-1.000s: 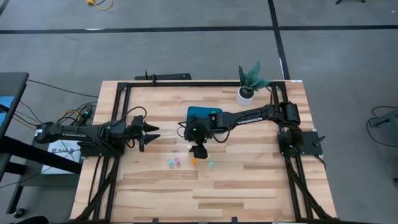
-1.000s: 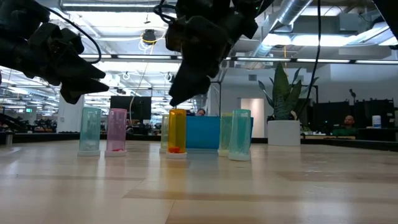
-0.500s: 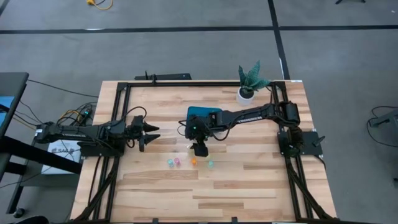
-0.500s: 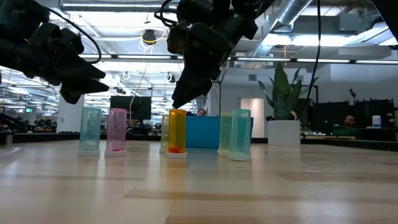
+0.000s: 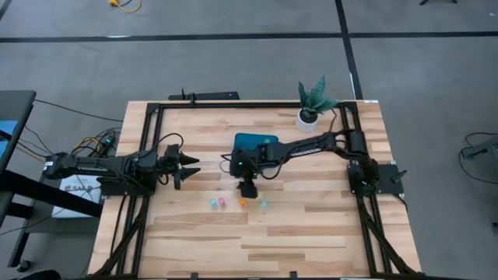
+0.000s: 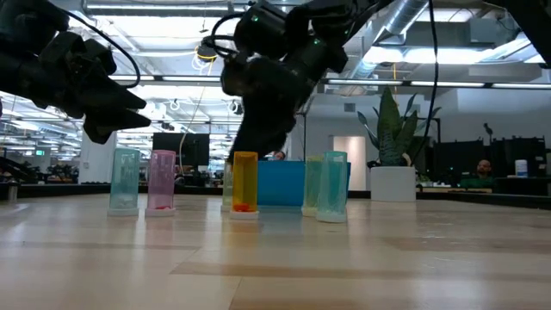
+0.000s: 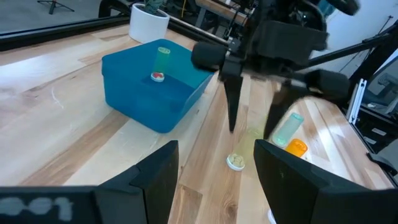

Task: Pick and place pill bottles into a basket
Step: Put the green medicine bottle into the blue bin

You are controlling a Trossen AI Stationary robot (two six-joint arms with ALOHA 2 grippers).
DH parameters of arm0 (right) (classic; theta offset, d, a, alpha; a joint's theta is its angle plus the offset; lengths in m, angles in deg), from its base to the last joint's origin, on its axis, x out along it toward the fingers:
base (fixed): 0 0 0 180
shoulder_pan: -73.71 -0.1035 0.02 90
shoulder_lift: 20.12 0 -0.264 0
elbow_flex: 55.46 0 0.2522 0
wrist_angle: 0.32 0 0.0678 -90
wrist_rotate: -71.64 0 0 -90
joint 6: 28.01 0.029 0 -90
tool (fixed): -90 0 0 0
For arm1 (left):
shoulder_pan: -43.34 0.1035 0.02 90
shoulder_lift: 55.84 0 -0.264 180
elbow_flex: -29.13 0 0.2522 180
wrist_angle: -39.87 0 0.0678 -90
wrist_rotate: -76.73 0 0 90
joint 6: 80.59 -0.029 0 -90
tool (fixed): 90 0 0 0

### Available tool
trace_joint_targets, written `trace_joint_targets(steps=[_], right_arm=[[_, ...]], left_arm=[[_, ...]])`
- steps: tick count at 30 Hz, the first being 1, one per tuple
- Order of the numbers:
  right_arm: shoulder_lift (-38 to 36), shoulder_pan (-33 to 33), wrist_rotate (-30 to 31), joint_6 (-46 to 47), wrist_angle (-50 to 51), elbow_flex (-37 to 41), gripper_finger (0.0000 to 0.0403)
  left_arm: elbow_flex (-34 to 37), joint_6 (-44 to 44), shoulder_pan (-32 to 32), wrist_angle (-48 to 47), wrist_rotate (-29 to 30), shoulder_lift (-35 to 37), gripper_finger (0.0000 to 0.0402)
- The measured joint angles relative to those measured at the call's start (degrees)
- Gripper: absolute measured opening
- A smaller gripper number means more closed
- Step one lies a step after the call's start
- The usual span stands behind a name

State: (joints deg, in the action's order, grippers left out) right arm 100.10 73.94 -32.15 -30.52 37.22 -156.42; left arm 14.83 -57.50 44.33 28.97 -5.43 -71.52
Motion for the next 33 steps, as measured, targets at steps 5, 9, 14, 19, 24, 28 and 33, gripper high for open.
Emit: trace_joint_targets(steps=[5,9,14,19,24,28,33], right_arm=[[0.33,-0.21,-0.49,0.99,0.67,-0.07,0.0203],[0.33,-0.14,-0.87,1.01,0.25,-0.07,0.0197],[0.33,-0.14,-1.17,1.01,-0.11,-0.07,0.0172],[0.33,-0.14,-1.19,1.01,-0.29,-0.07,0.0126],[0.31,0.19,-1.22,1.05,-0.77,-0.08,0.0091],[0.31,1.3,-1.32,1.81,0.47,-2.87,0.0092],[-0.19,4.12,-1.28,1.51,4.71,-9.97,0.0108]], left_arm=[[0.0,0.0,0.0,0.04,-0.08,-0.37,0.0199],[0.02,0.0,0.02,-0.07,-0.58,-0.89,0.0199],[0.01,0.0,0.02,-0.13,-0.73,-0.89,0.0199],[0.02,0.0,0.01,-0.17,-1.04,-0.87,0.0199],[0.0,0.0,0.01,-0.17,-1.04,-0.87,0.0199],[0.02,0.0,0.02,-0.17,-1.03,-0.87,0.0199],[0.02,0.0,0.0,-0.17,-1.01,-0.87,0.0199]])
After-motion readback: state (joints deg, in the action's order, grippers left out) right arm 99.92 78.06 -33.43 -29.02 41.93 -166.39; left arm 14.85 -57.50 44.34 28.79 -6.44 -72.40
